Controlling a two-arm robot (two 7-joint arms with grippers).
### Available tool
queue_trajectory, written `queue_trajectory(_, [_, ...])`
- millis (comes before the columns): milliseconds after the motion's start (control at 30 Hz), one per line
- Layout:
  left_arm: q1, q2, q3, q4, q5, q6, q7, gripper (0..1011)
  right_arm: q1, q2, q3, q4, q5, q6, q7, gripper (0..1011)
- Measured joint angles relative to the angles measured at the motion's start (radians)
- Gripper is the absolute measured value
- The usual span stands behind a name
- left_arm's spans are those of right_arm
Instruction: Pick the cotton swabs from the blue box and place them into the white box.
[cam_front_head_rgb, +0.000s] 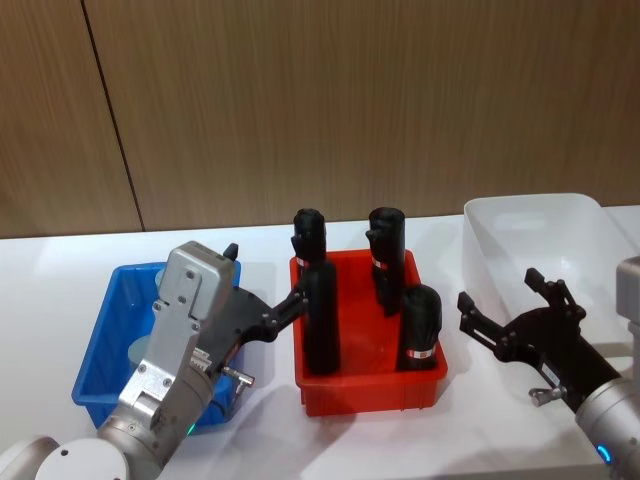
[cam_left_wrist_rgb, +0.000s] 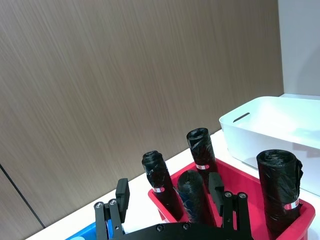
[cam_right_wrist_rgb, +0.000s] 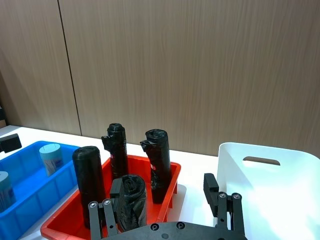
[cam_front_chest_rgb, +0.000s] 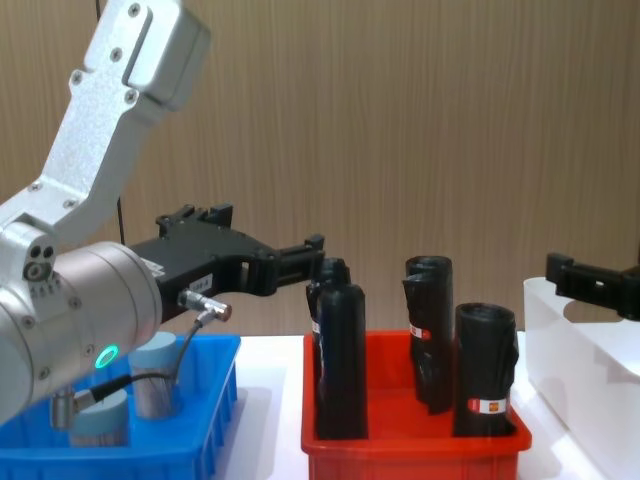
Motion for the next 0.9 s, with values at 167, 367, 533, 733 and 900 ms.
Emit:
queue_trajectory(167, [0.000, 0.000, 0.000, 0.000, 0.000, 0.000, 0.000, 1004, 0.000, 0.000, 0.000, 0.000, 0.000, 0.000, 0.000, 1002])
queue_trajectory(367, [0.000, 0.000, 0.000, 0.000, 0.000, 0.000, 0.000, 1004, 0.000, 0.000, 0.000, 0.000, 0.000, 0.000, 0.000, 1002])
queue_trajectory(533, [0.000, 0.000, 0.000, 0.000, 0.000, 0.000, 0.000, 1004, 0.000, 0.000, 0.000, 0.000, 0.000, 0.000, 0.000, 1001])
queue_trajectory(733, [0.000, 0.000, 0.000, 0.000, 0.000, 0.000, 0.000, 1004, 0.000, 0.000, 0.000, 0.000, 0.000, 0.000, 0.000, 1002])
queue_trajectory(900, [-0.002, 0.001, -0.005, 0.009, -0.007, 0.000, -0.005, 1004, 0.000, 0.000, 0.000, 0.000, 0.000, 0.000, 0.000, 1002])
